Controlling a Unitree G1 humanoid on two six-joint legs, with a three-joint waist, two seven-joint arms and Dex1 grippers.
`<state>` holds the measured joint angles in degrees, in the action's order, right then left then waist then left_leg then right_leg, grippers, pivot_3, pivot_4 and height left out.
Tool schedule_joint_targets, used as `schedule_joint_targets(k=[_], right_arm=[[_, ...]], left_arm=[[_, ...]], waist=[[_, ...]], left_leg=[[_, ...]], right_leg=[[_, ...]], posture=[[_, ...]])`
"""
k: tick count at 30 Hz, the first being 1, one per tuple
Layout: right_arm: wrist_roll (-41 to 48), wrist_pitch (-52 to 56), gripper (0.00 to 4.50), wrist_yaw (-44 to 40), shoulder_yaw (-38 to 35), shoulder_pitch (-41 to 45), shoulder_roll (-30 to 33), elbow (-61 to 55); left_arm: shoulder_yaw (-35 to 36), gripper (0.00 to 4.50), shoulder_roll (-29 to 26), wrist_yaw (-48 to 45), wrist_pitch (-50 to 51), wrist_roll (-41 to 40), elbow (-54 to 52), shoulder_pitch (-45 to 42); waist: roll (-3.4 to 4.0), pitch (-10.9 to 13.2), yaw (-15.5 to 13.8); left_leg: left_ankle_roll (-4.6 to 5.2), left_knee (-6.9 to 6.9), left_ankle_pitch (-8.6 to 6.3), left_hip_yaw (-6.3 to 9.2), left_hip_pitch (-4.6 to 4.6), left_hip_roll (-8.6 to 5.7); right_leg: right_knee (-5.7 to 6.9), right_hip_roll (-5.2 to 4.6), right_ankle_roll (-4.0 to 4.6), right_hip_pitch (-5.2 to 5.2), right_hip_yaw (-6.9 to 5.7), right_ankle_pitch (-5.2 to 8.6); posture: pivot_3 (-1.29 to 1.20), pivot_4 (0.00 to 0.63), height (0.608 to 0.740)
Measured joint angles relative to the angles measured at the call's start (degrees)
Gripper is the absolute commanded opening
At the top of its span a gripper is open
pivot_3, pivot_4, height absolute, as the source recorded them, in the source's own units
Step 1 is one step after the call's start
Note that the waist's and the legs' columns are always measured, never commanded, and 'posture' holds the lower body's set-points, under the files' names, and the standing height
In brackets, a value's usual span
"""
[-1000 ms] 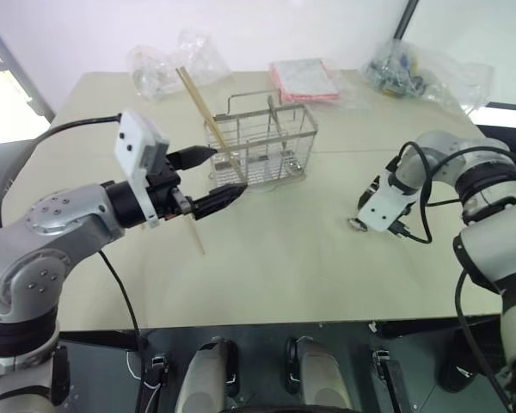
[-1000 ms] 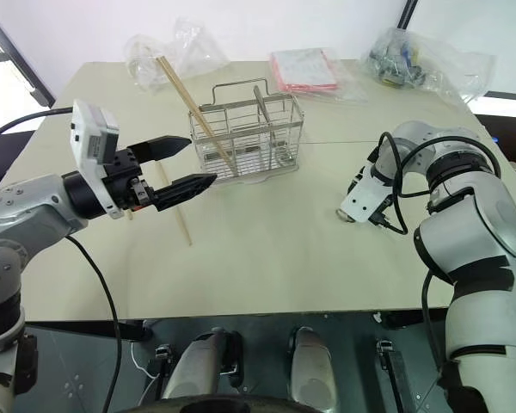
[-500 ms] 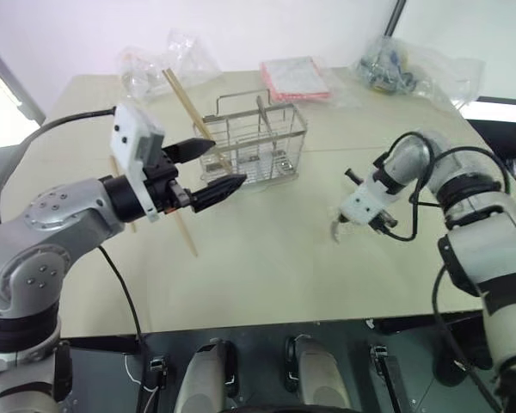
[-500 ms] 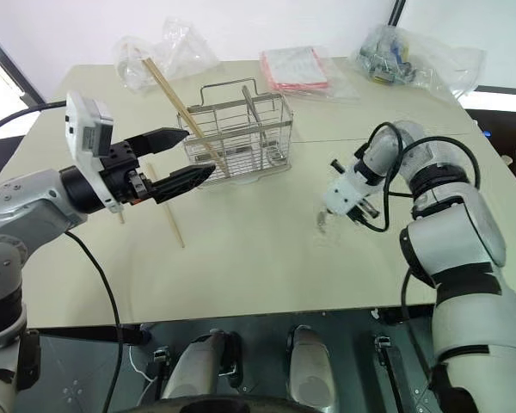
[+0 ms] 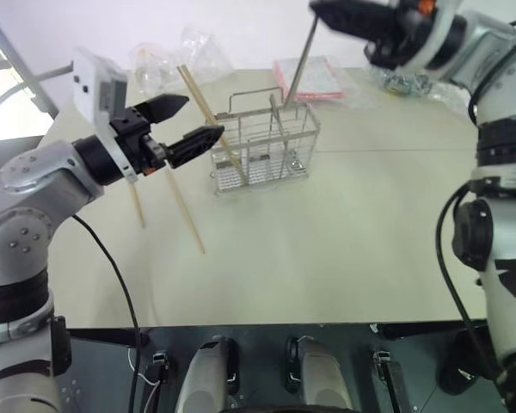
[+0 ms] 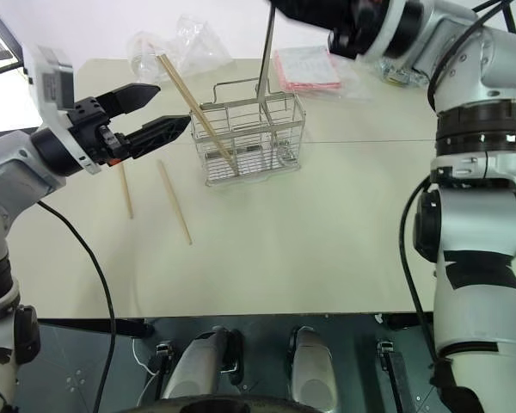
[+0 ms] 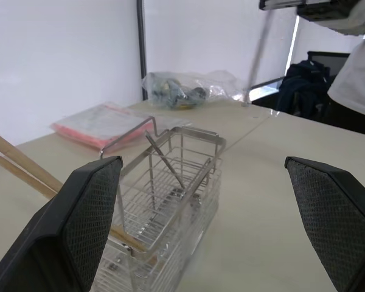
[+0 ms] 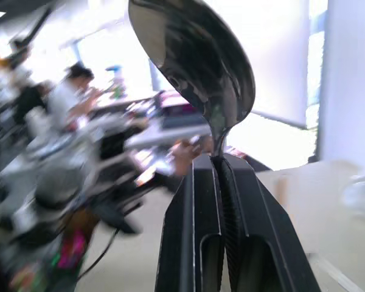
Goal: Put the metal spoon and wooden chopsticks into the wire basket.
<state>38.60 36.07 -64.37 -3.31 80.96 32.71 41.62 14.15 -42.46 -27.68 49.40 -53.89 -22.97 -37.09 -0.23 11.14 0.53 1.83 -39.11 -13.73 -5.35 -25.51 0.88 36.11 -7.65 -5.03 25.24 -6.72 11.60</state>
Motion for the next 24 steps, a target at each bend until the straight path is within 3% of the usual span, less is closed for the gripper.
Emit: schedule_joint_targets(k=[10, 13, 17, 24], right_arm=[[-15.07, -14.71, 0.03, 11.14, 0.59, -6.83, -7.41, 10.63], [-16.56, -14.88, 1.01, 12.07, 0.49, -8.14, -8.44, 10.95], [-18.26, -14.53, 2.98, 12.89, 0.49, -9.66, -9.17, 10.95], [-18.08, -12.60, 2.98, 12.19, -1.89, -9.21, -6.88, 10.15]], left_arm=[[-0.64, 4.50, 1.19, 0.36, 0.01, 0.37, 0.35, -2.15], [-0.63, 4.50, 1.26, 0.72, 0.08, 0.14, 0.13, -2.18], [-0.42, 4.50, 1.25, 1.28, 0.14, -0.41, -0.82, -2.03], [1.55, 4.50, 0.64, 5.29, 0.97, -0.23, -1.78, -0.58]], waist=[[0.03, 0.05, 0.30], [0.03, 0.04, 0.35], [0.03, 0.04, 0.22], [0.04, 0.05, 0.22]], left_leg=[[-0.02, 0.00, 0.26, -0.13, -0.19, 0.01], [-0.03, 0.00, 0.26, -0.12, -0.17, 0.02], [-0.02, -0.01, 0.26, -0.10, -0.18, 0.01], [-0.02, -0.01, 0.26, -0.09, -0.18, 0.01]], right_leg=[[0.09, 0.06, -0.04, 0.19, 0.05, 0.00], [0.10, 0.06, -0.04, 0.18, 0.05, 0.00], [0.09, 0.05, -0.04, 0.18, 0.05, 0.00], [0.09, 0.07, -0.04, 0.17, 0.05, 0.00]], posture=[[0.00, 0.150, 0.699], [0.00, 0.150, 0.699], [0.00, 0.150, 0.699], [0.00, 0.150, 0.699]])
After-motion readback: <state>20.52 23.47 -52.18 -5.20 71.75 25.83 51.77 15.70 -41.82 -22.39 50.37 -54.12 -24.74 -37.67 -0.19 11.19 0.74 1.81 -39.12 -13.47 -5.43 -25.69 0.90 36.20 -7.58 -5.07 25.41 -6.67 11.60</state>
